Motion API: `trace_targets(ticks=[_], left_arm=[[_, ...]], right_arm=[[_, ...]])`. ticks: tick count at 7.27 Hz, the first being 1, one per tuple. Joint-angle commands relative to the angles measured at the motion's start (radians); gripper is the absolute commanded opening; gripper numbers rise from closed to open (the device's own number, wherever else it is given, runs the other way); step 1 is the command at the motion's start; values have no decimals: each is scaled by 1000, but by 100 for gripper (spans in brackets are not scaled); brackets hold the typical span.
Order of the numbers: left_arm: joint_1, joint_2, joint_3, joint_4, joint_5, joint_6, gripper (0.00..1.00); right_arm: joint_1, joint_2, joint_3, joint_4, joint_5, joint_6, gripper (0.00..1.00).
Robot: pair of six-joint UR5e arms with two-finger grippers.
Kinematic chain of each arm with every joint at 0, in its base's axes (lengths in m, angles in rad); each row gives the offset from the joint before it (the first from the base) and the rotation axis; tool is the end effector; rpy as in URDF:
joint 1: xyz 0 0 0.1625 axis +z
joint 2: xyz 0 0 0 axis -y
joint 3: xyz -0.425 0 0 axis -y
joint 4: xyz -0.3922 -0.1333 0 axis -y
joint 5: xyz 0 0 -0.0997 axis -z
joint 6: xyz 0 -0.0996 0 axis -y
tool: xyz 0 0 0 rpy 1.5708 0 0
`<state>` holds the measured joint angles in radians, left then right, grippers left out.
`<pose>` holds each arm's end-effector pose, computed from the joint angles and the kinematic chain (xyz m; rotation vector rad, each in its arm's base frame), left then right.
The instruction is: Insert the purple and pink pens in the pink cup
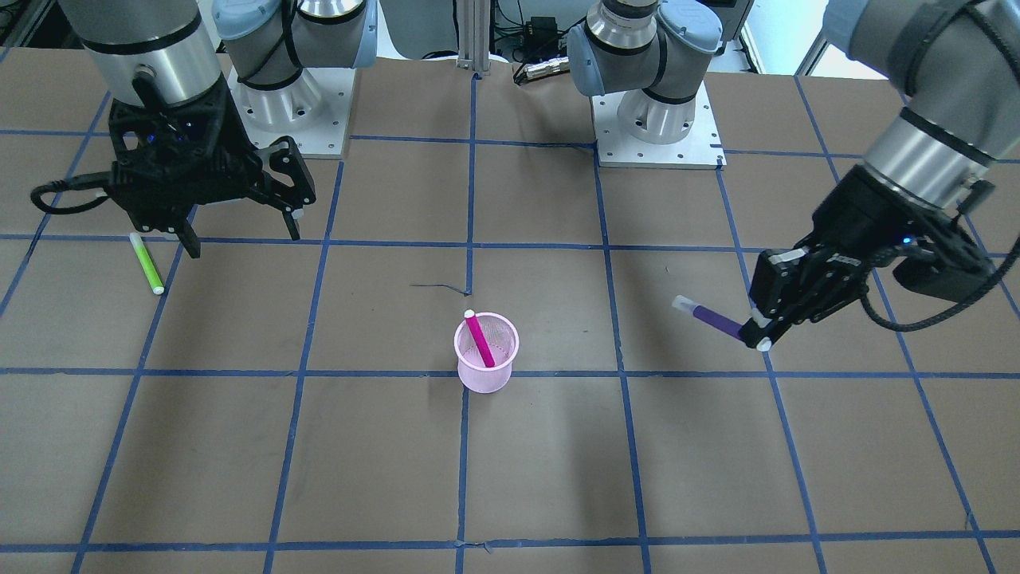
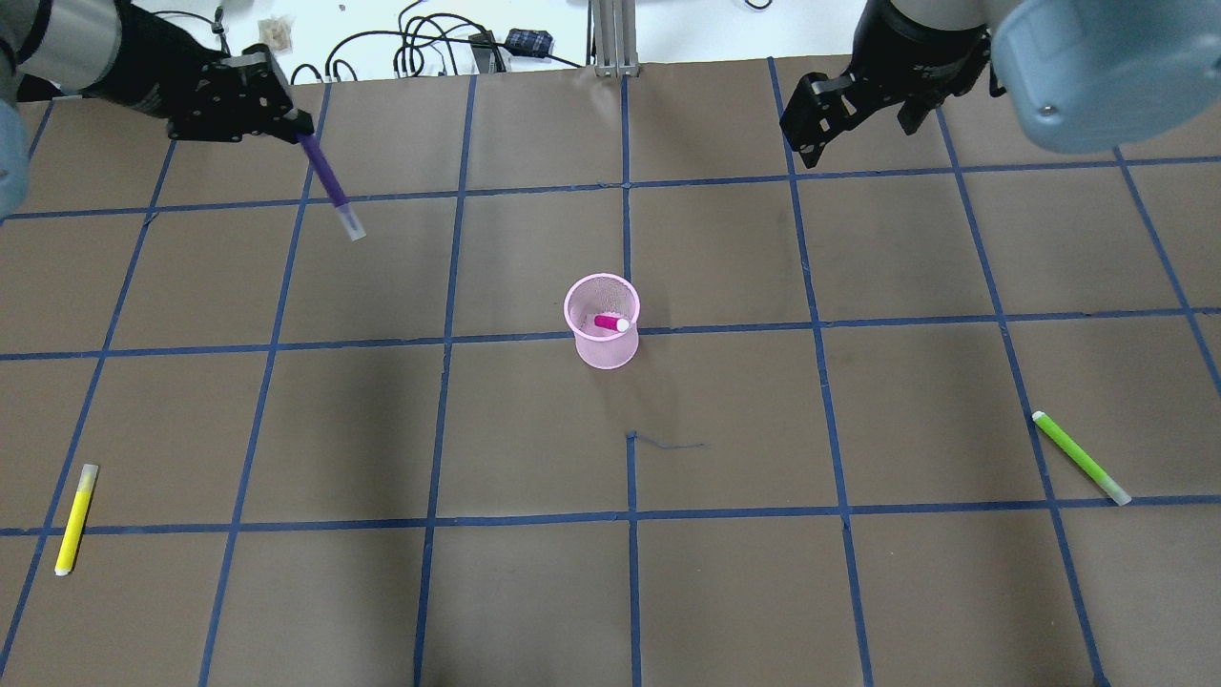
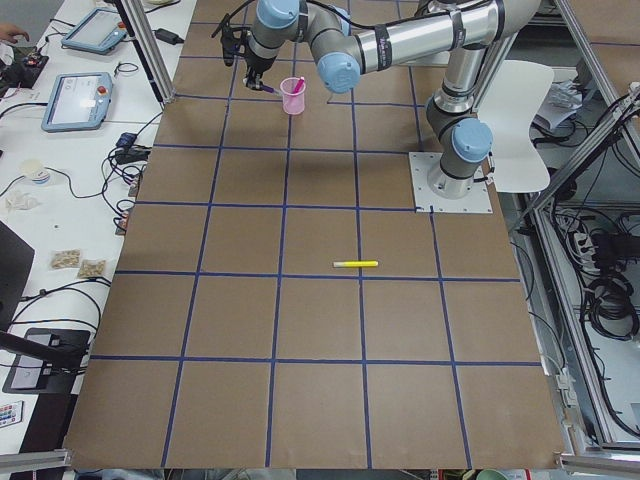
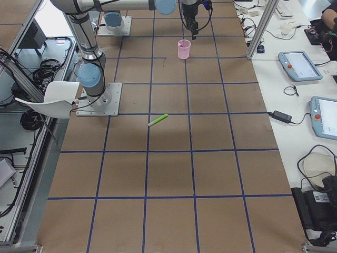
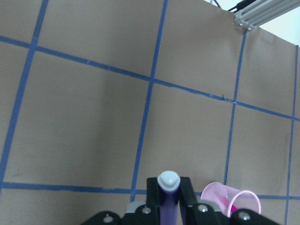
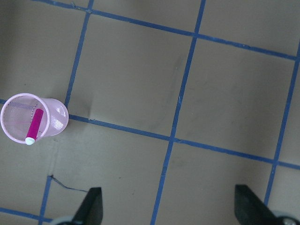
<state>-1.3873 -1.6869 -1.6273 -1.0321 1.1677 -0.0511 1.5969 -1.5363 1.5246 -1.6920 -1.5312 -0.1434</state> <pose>-0.0670 -0.5835 0.4674 0.2158 -2.7089 0.5383 0.1507 -0.5151 0.5064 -0.2667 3.0914 -0.2097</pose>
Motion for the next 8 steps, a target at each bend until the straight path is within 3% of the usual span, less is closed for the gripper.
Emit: trace_targets(ticks=[1, 3, 5, 8], left_arm=[[-198, -13, -34, 180, 203, -139, 0], [-329, -13, -150, 312, 350, -289, 0], [-363, -14, -300, 531, 363, -364, 0], [-464, -28, -321, 598, 449, -455, 0]], right_arm=[[-14, -38, 44, 32, -3, 91, 100], [-8, -41, 20, 38, 16, 93, 100], [-8, -36, 23, 38, -1, 102, 100], [-8, -48, 17, 81, -73, 162, 100]])
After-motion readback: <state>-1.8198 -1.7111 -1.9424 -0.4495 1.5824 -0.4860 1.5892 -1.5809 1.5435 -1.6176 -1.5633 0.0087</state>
